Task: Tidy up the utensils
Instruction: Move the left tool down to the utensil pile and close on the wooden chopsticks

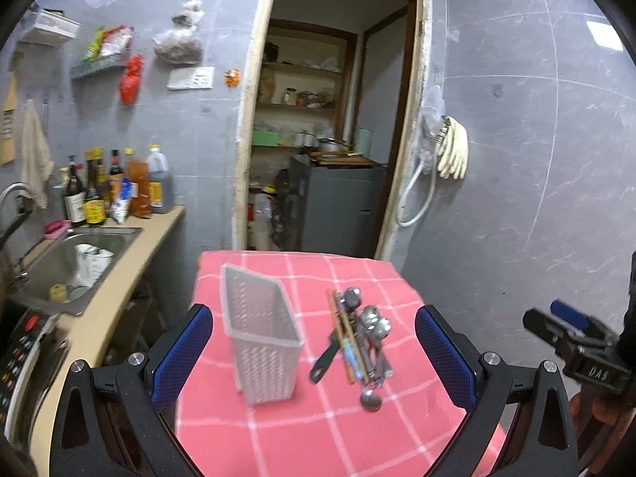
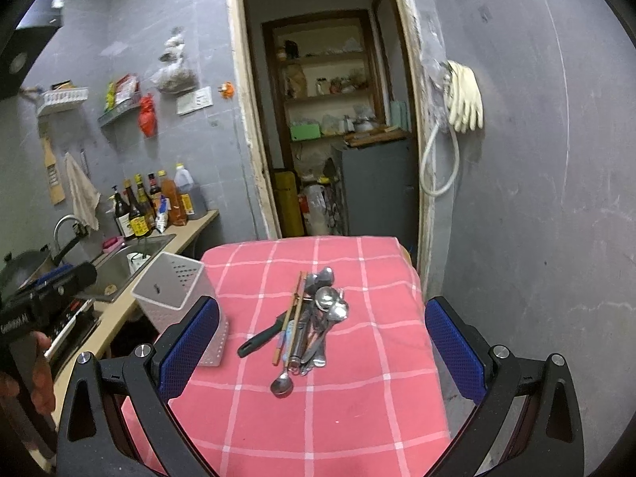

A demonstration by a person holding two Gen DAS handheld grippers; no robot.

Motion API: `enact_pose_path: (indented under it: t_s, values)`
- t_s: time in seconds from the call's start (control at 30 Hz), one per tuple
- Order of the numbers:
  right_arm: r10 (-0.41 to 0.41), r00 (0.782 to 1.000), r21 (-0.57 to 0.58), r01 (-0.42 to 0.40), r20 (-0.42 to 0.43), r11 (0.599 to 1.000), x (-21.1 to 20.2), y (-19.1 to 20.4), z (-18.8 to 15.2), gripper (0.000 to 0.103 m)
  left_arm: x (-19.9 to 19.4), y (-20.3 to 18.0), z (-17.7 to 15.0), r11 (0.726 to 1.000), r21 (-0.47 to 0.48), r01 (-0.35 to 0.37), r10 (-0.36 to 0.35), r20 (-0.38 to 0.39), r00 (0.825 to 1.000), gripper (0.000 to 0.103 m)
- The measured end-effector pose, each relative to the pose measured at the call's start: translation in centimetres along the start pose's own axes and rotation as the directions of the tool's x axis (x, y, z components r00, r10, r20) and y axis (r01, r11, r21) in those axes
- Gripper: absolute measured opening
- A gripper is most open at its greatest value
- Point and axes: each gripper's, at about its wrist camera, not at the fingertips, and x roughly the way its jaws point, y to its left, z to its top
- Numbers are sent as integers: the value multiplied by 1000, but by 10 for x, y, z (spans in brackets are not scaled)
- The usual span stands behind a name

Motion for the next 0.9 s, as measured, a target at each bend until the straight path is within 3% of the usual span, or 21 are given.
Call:
enact_pose_path:
  t_s: [0.13,0.27,0.43,0.57,0.73,0.8,0.9]
  values:
    - [23,999,21,-22,-37,1000,25,-21,6,100,28,-14,21,998,4,70,-70,-14,997,102]
    - [69,995,21,-68,-71,997,63,-43,12,89,65,-35,36,995,26,99,-98,-42,994,101]
    - [161,978,50,-156,-135,987,134,-72,22,72,131,-53,45,995,-6,97,-97,-154,983,86]
    - [227,955,48,-222,-193,974,193,-88,22,59,193,-60,38,994,-73,83,-100,-269,958,70]
    - [313,907,45,-313,-280,949,263,-94,12,44,258,-63,19,995,-93,32,-65,-379,923,57]
    - [338,890,47,-341,-306,939,282,-90,7,35,282,-59,8,995,-102,-5,-40,-438,898,48]
    - [385,856,59,-390,-344,919,311,-80,-6,33,315,-51,-6,989,-138,-43,-33,-506,862,44]
